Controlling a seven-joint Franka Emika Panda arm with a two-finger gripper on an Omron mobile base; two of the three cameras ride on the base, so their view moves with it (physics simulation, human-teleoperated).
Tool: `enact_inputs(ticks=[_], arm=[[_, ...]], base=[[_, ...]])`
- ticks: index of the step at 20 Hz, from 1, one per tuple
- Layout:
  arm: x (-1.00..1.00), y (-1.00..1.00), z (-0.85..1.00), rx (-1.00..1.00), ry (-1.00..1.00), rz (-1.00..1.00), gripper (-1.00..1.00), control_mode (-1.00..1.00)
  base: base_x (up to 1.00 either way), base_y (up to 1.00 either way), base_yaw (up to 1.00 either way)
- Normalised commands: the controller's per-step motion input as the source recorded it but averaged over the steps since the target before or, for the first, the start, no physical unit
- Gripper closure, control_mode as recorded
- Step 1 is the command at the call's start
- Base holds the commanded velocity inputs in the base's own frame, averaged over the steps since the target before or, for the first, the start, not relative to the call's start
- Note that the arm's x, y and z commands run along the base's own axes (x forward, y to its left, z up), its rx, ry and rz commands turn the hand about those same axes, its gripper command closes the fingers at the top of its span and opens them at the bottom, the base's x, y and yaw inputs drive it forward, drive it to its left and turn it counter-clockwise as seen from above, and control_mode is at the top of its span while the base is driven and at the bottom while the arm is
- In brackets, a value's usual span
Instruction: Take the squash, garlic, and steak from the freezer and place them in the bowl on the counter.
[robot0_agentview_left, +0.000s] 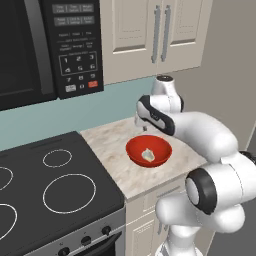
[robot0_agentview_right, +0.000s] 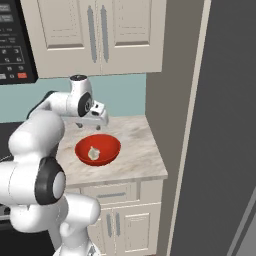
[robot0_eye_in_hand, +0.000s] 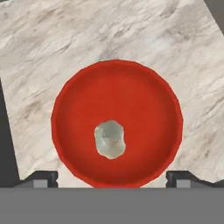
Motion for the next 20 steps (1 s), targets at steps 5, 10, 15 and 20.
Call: enact_inputs(ticks=[5, 10, 15, 20], arm=[[-1.00, -0.14, 0.45, 0.00, -0.11, -0.08, -1.00, -1.00], [-1.00, -0.26, 0.24, 0.01, -0.28, -0.12, -1.00, -1.00], [-1.00, -0.09, 0.47, 0.01, -0.20, -0.11, -1.00, -1.00], [-0.40, -0.03, 0.15, 0.01, -0.09, -0.04, -1.00, 1.00]], base=[[0.00, 0.00, 0.00], [0.00, 0.00, 0.00], [0.00, 0.00, 0.00], [-0.60, -0.09, -0.12]])
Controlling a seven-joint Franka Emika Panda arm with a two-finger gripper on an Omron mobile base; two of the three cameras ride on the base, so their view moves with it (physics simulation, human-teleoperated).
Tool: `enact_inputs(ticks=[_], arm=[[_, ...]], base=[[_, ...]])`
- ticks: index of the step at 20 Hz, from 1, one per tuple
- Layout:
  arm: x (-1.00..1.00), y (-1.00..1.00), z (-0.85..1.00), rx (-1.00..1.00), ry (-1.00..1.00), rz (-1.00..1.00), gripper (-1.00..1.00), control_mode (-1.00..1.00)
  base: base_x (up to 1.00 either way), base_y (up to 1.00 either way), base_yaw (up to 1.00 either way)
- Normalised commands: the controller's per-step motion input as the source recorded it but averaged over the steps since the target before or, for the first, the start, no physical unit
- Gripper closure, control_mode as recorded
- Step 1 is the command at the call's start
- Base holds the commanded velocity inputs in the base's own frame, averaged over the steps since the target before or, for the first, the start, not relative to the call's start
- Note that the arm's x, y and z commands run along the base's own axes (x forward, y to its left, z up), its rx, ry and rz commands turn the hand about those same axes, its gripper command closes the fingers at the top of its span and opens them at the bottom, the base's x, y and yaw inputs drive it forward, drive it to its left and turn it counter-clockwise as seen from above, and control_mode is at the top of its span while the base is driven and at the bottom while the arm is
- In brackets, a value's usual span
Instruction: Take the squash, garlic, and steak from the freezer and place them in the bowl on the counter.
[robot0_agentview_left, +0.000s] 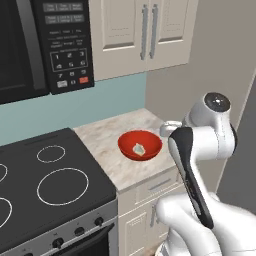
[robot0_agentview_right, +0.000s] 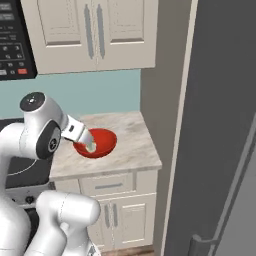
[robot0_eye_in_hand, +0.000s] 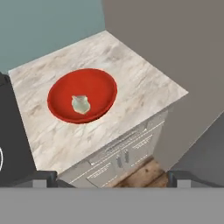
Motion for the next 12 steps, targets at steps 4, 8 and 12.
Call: enact_inputs(ticks=[4, 8, 12], arm=[[0.00, 0.00, 0.00, 0.00, 0.00, 0.00, -1.00, 1.00], [0.00, 0.00, 0.00, 0.00, 0.00, 0.00, -1.00, 1.00], [0.00, 0.00, 0.00, 0.00, 0.00, 0.00, -1.00, 1.00]], base=[[-1.00, -0.09, -0.48], [-1.00, 0.10, -0.70], [-0.89, 0.24, -0.81]])
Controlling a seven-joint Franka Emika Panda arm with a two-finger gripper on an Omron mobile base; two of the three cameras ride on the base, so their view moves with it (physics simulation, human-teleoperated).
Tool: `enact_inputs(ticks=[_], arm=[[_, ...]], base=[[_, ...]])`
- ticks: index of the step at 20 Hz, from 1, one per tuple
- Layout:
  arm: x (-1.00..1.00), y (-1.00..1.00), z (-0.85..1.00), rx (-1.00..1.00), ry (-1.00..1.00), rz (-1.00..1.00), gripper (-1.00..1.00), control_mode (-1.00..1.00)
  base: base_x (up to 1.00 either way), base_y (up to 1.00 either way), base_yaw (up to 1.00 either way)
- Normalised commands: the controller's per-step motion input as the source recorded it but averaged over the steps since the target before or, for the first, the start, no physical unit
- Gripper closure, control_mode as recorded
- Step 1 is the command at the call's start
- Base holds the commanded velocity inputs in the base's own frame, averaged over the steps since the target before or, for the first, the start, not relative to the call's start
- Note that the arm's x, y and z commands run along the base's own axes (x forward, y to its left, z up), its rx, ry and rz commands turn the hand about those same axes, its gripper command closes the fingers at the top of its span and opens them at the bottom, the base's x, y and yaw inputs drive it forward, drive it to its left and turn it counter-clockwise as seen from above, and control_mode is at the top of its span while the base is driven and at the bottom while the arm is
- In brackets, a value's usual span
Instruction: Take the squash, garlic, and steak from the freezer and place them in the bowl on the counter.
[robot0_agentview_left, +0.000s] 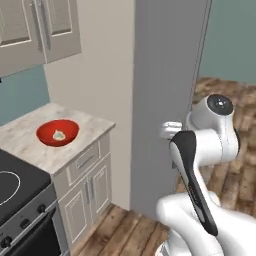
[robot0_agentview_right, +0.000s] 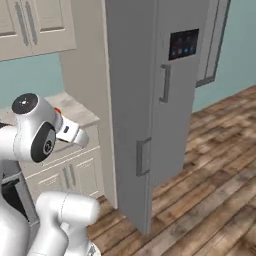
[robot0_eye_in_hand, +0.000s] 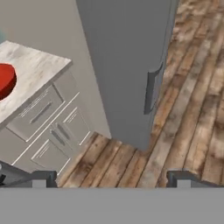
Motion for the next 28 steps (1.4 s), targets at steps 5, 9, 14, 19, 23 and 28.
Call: enact_inputs(ticks=[5, 9, 14, 19, 23, 28], arm=[[0.00, 0.00, 0.00, 0.00, 0.00, 0.00, -1.00, 1.00], [0.00, 0.00, 0.00, 0.00, 0.00, 0.00, -1.00, 1.00], [0.00, 0.00, 0.00, 0.00, 0.00, 0.00, -1.00, 1.00], [0.00, 0.00, 0.00, 0.00, 0.00, 0.00, -1.00, 1.00], [0.00, 0.00, 0.00, 0.00, 0.00, 0.00, -1.00, 1.00], [0.00, 0.00, 0.00, 0.00, 0.00, 0.00, -1.00, 1.00]], base=[[-0.38, -0.06, -0.90], [-0.01, -0.73, -0.82], [0.75, -0.79, -0.45], [1.00, -0.11, -0.03], [1.00, 0.18, 0.00], [1.00, 0.00, 0.00]])
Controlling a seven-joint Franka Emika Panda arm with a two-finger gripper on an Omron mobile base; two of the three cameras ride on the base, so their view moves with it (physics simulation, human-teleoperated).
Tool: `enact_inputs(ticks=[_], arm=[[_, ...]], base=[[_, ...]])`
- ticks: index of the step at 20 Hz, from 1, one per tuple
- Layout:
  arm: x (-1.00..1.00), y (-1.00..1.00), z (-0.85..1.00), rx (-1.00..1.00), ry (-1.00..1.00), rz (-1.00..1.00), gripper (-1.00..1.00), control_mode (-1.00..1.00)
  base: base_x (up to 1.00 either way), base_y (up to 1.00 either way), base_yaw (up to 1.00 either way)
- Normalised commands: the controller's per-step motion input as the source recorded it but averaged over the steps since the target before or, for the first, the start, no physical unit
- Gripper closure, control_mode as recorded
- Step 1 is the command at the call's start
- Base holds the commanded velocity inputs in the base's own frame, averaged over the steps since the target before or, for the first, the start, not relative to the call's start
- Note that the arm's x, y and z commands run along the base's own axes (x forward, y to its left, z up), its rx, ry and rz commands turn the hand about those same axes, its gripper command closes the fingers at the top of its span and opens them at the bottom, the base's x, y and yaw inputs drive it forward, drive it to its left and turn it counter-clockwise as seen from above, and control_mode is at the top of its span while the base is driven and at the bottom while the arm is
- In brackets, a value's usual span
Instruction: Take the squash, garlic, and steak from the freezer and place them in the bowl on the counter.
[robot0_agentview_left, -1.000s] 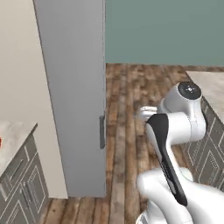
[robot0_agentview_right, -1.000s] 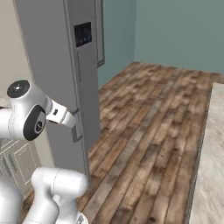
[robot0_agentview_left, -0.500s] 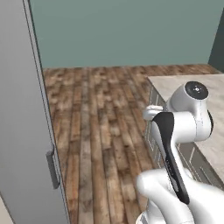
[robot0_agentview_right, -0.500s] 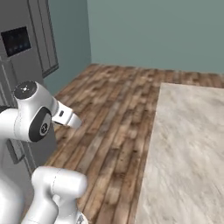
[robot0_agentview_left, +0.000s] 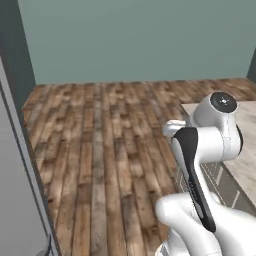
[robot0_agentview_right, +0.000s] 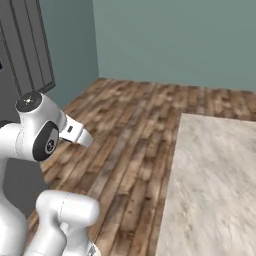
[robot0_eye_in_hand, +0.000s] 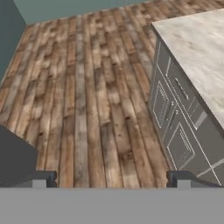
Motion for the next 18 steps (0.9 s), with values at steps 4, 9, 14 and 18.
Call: enact_inputs(ticks=[4, 9, 14, 18], arm=[[0.00, 0.00, 0.00, 0.00, 0.00, 0.00, -1.00, 1.00], [0.00, 0.00, 0.00, 0.00, 0.00, 0.00, -1.00, 1.00], [0.00, 0.00, 0.00, 0.00, 0.00, 0.00, -1.00, 1.00], [0.00, 0.00, 0.00, 0.00, 0.00, 0.00, -1.00, 1.00]], base=[[1.00, 0.01, 0.01], [1.00, 0.11, 0.16], [0.64, 0.27, 0.40], [-0.02, 0.53, 0.69]])
